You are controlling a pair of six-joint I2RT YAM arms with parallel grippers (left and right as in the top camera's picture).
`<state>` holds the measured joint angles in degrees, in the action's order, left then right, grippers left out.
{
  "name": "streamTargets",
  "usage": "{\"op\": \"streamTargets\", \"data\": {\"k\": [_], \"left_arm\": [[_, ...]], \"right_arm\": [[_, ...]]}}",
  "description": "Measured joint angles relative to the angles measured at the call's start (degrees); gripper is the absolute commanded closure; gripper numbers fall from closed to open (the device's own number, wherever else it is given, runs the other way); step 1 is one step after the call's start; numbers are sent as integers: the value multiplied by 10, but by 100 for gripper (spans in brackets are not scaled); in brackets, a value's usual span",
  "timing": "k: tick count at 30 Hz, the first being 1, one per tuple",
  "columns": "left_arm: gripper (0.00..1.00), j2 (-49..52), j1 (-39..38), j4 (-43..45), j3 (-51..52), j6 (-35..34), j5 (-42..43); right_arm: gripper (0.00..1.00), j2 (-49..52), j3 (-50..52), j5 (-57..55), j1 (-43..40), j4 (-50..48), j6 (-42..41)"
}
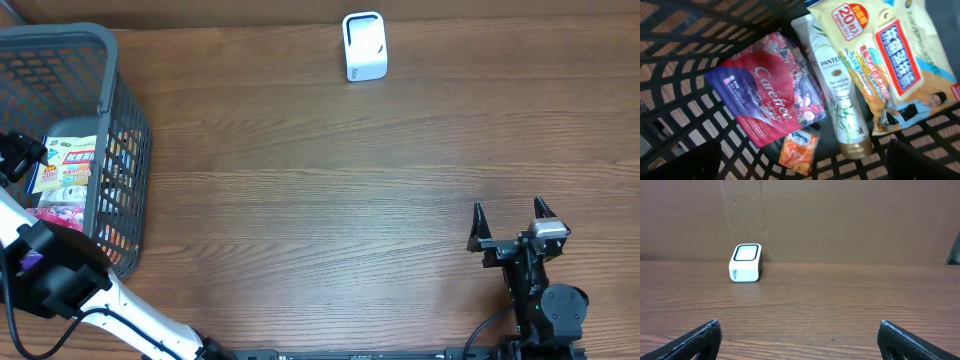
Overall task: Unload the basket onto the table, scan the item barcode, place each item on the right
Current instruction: 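Grasp the red-purple Carefree pack in the basket with the left gripper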
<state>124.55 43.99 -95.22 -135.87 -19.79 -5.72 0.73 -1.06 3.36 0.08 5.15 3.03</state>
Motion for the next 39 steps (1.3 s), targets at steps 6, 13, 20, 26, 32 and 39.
{"op": "streamTargets", "data": {"k": [6, 13, 20, 26, 32, 39], "left_arm": [[0, 0, 0, 14, 40, -13, -10], [0, 2, 0, 43, 107, -13, -12], [0, 3, -1, 92, 191, -13, -14], [0, 3, -1, 148, 252, -13, -15], [5, 3, -1, 188, 268, -13, -19], [35, 3, -1, 202, 275, -15, -34]], "right_arm": [[0, 0, 0, 0, 0, 0, 0], [0, 0, 0, 0, 0, 0, 0], [0, 0, 0, 0, 0, 0, 0], [0, 0, 0, 0, 0, 0, 0], [0, 0, 0, 0, 0, 0, 0], [0, 0, 0, 0, 0, -1, 0]]}}
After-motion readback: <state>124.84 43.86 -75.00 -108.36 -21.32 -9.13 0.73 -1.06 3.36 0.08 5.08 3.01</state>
